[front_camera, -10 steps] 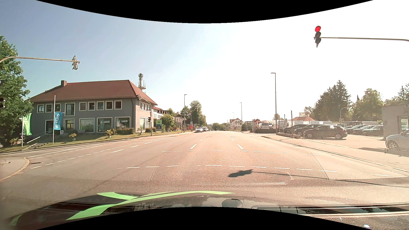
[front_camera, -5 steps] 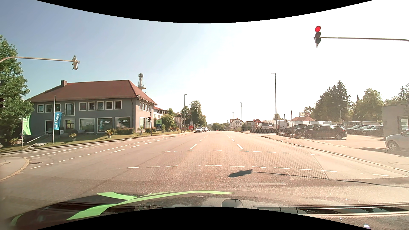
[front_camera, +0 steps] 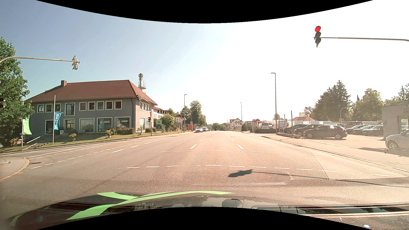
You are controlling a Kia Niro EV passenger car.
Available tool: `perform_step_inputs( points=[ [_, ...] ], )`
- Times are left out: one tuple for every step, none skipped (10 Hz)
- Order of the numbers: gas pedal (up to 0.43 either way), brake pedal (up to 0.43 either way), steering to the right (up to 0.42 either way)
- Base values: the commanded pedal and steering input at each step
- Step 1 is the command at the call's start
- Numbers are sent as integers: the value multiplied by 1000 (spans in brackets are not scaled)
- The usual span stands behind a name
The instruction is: Follow the waypoints while adhering to traffic rules and regulations
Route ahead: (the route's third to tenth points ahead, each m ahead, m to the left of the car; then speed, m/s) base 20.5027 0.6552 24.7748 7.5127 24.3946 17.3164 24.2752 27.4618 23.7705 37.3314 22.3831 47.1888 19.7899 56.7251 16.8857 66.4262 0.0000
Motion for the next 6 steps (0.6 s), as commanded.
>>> perform_step_inputs(
  points=[
    [0,280,-18],
    [0,280,-18],
    [0,280,-19],
    [0,280,-19],
    [0,280,-19],
    [0,280,-18]
  ],
)
